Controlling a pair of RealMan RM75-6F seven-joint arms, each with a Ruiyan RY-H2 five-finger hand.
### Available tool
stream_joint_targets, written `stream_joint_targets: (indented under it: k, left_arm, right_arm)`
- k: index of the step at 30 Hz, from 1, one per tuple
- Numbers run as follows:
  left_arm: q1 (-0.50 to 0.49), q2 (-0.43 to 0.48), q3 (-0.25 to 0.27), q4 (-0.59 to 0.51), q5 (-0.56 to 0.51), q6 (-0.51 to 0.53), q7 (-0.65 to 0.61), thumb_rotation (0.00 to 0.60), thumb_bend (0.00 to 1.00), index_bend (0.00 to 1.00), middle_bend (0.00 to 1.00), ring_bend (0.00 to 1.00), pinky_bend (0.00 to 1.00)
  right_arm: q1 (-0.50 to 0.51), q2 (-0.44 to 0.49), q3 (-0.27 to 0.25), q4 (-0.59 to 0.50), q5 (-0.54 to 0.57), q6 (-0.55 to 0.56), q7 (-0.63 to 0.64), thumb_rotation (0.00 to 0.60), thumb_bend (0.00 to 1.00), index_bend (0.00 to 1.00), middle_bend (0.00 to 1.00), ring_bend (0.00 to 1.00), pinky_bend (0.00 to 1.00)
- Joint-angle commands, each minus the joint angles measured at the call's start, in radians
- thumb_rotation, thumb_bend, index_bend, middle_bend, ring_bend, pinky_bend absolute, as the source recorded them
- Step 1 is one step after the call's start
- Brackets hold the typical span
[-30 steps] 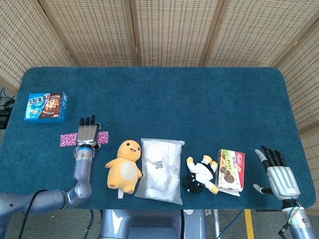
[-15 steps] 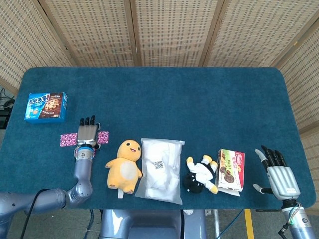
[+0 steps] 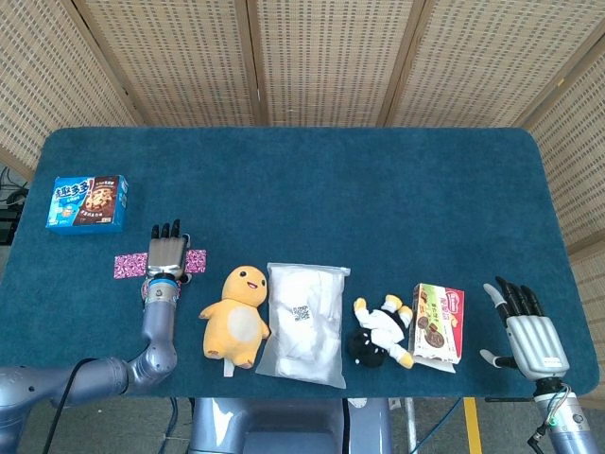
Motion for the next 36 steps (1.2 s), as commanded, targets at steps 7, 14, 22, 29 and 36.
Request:
stream_joint_targets:
  k: [7,14,22,29,36]
  left_arm:
    - [0.004,-0.005,0.002,0.009,-0.002,-0.01,-0.001,0.6,0.25,0.34,0.0,0.0,0.0]
    - [0.007,-0.006,0.002,0.011,-0.004,-0.013,0.001,0.6,0.25,0.37,0.0,0.0,0.0]
    - [0.012,-0.004,0.006,0.014,-0.006,-0.016,0.002,0.6,0.26,0.42,0.0,0.0,0.0]
    - [0.013,0.0,0.003,0.009,-0.007,-0.015,0.004,0.6,0.29,0.44,0.0,0.0,0.0]
    - [0.012,0.004,0.0,0.004,-0.005,-0.01,0.006,0.6,0.31,0.45,0.0,0.0,0.0]
  right_arm:
    - [0.0,0.0,0.0,0.0,0.001,0.0,0.0,0.6,0.08,0.0,0.0,0.0,0.0]
    - [0.0,0.001,0.001,0.001,0.001,0.001,0.002,0.6,0.08,0.0,0.0,0.0,0.0]
    - [-0.001,0.001,0.0,-0.001,-0.001,0.004,0.003,0.6,0.08,0.0,0.0,0.0,0.0]
    - [-0.001,0.001,-0.001,0.0,-0.001,0.002,0.003,0.6,0.08,0.0,0.0,0.0,0.0]
    - [0.0,0.001,-0.001,0.0,-0.001,0.003,0.003,0.6,0.08,0.0,0.0,0.0,0.0]
